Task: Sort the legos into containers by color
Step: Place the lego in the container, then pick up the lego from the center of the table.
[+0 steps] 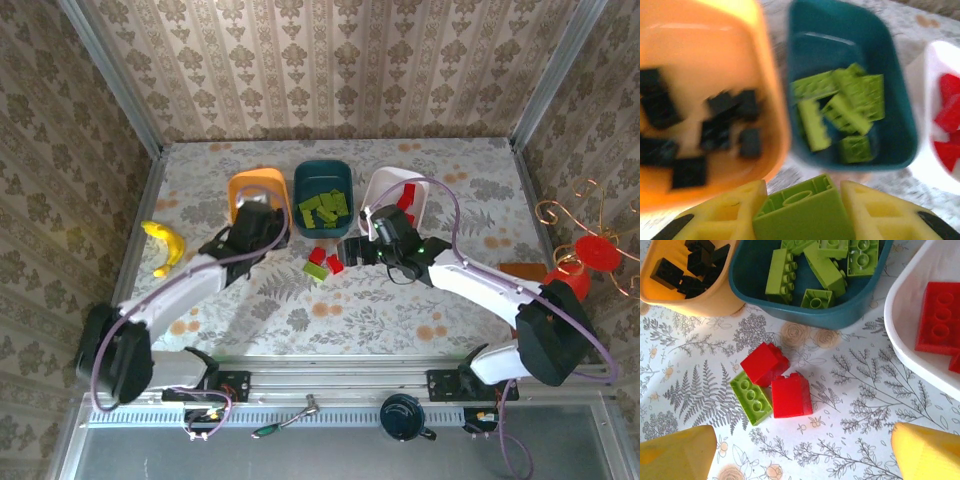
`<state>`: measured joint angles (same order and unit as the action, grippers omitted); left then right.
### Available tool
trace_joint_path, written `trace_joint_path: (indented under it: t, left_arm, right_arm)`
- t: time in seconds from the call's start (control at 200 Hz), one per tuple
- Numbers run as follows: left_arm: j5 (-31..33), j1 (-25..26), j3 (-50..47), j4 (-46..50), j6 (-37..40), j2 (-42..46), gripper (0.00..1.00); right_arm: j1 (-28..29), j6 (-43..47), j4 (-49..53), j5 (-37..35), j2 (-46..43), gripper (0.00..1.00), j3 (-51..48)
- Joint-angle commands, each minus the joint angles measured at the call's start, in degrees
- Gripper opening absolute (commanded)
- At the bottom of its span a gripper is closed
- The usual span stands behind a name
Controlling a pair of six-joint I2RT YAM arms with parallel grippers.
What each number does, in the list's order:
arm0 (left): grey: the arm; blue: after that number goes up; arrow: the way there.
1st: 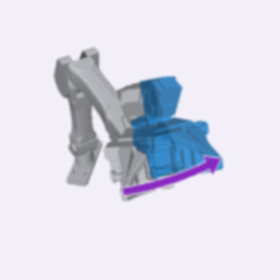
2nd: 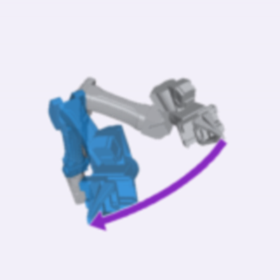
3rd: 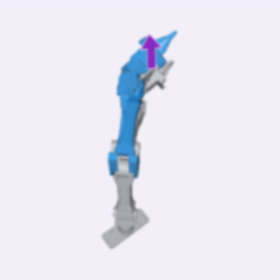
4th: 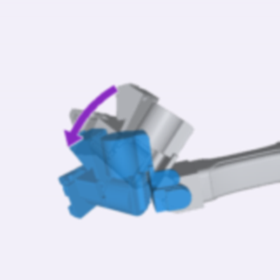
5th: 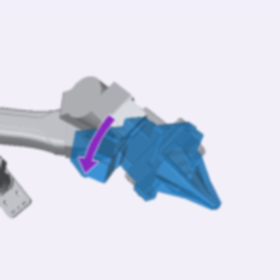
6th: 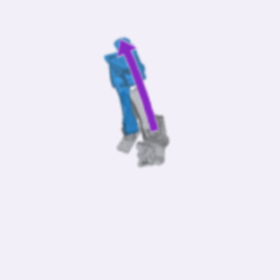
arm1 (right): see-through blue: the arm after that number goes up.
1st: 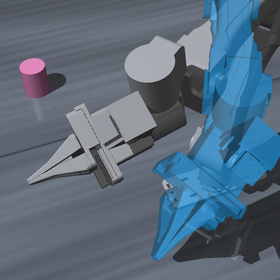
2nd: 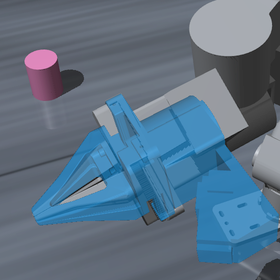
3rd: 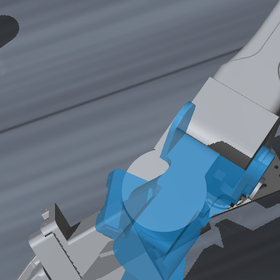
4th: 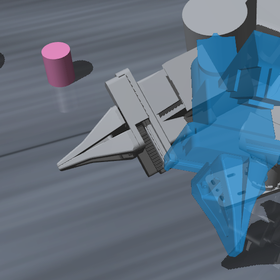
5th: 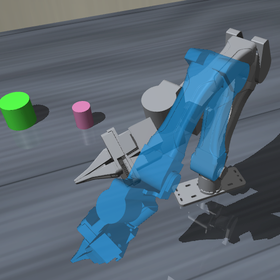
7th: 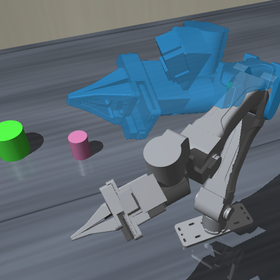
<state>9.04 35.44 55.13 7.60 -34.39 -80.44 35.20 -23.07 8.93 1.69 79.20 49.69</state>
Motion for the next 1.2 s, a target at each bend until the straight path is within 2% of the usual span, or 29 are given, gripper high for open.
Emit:
trace_joint_path:
  t: [0.0,0.155,0.225,0.345,0.43,0.555,0.685,0.915,1.08,1.195]
  left_arm:
    - [-1.86,1.81,10.10,2.91,3.59,-10.11,0.31]
    - [-2.72,0.48,23.77,5.96,4.49,-24.06,0.32]
    - [-3.25,-0.18,29.28,7.19,4.47,-28.91,0.36]
    - [-3.57,-0.37,37.75,10.49,5.09,-34.71,0.54]
    - [-4.31,-0.29,39.85,10.75,4.79,-34.82,0.66]
    - [-4.58,0.95,35.86,7.64,5.05,-28.70,0.79]
    - [-3.87,3.19,26.57,3.74,5.25,-18.57,0.86]
    - [0.73,8.88,3.28,-1.89,2.75,2.09,0.93]
    - [6.20,13.33,-11.22,-0.95,-1.57,15.64,0.98]
    - [8.04,14.22,-18.46,2.08,-4.95,23.94,1.00]
  right_arm:
    - [0.04,-1.53,0.27,-2.17,-2.78,0.92,-1.79]
    - [0.04,-1.81,1.17,-1.77,-5.07,0.91,-3.84]
    - [0.13,-1.81,1.26,-0.73,-5.54,0.92,-4.46]
    - [0.73,-1.41,0.98,1.21,-4.77,0.92,-5.02]
    - [1.49,-1.10,0.56,2.53,-2.96,0.92,-4.98]
    - [2.71,-0.49,-0.87,4.09,0.95,0.92,-4.31]
    - [4.03,1.38,-1.57,5.45,7.07,0.90,-1.88]
    - [4.70,2.77,-2.83,3.16,16.04,0.83,3.12]
    - [4.70,3.39,-2.93,3.17,20.34,0.80,7.06]
    - [4.70,3.50,-2.44,2.73,23.32,0.75,9.04]
